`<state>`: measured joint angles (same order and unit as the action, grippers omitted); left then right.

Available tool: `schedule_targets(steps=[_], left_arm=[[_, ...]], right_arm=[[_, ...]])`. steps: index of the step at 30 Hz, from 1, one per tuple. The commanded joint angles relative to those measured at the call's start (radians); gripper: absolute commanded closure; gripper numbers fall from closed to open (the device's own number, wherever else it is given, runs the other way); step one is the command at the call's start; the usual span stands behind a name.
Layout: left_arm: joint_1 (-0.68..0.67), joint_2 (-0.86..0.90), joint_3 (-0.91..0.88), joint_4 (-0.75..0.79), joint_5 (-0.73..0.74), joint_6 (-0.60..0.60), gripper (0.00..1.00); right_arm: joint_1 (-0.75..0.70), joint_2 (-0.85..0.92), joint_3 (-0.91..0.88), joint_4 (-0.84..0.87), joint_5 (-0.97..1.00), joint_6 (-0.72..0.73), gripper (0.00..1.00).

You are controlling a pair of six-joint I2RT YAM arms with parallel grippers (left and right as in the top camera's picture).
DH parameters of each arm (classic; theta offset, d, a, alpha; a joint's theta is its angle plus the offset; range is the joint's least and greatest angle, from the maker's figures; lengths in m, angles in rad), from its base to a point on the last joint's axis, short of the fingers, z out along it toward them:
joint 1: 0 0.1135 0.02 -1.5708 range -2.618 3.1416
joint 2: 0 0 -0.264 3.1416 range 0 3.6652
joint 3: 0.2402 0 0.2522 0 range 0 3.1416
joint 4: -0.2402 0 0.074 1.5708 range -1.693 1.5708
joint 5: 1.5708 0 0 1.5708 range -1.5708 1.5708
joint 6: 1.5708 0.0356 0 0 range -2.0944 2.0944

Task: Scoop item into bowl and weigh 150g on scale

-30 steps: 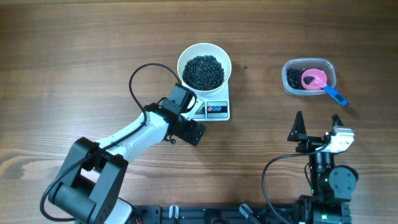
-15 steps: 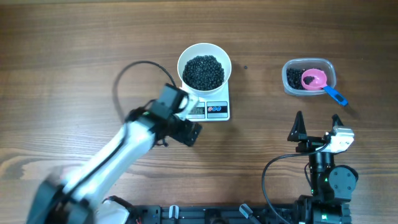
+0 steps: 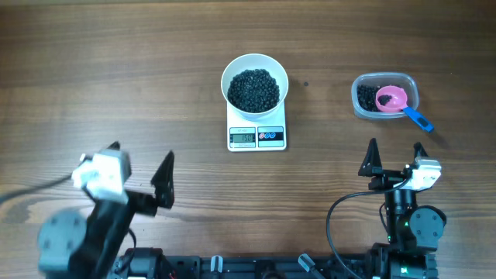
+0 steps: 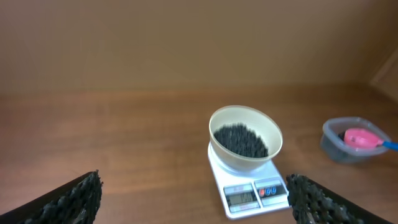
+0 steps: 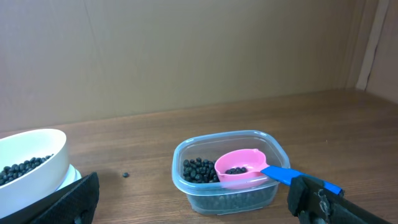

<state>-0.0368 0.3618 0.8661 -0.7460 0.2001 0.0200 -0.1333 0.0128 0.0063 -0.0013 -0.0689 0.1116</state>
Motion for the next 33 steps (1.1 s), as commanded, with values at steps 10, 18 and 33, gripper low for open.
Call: schedule_targets(steps=[10, 18, 33], left_arm=[[0.008, -0.112, 0.005, -0.141, -0.019, -0.372, 0.00], [0.008, -0.249, 0.005, -0.188, -0.081, -0.373, 0.00], [0.007, -0.357, 0.023, -0.057, -0.006, -0.137, 0.00]], right_arm=[[0.003, -0.008, -0.001, 0.002, 0.017, -0.005, 0.00], [0.003, -0.008, -0.001, 0.002, 0.017, -0.005, 0.00], [0.003, -0.008, -0.001, 0.002, 0.017, -0.004, 0.00]])
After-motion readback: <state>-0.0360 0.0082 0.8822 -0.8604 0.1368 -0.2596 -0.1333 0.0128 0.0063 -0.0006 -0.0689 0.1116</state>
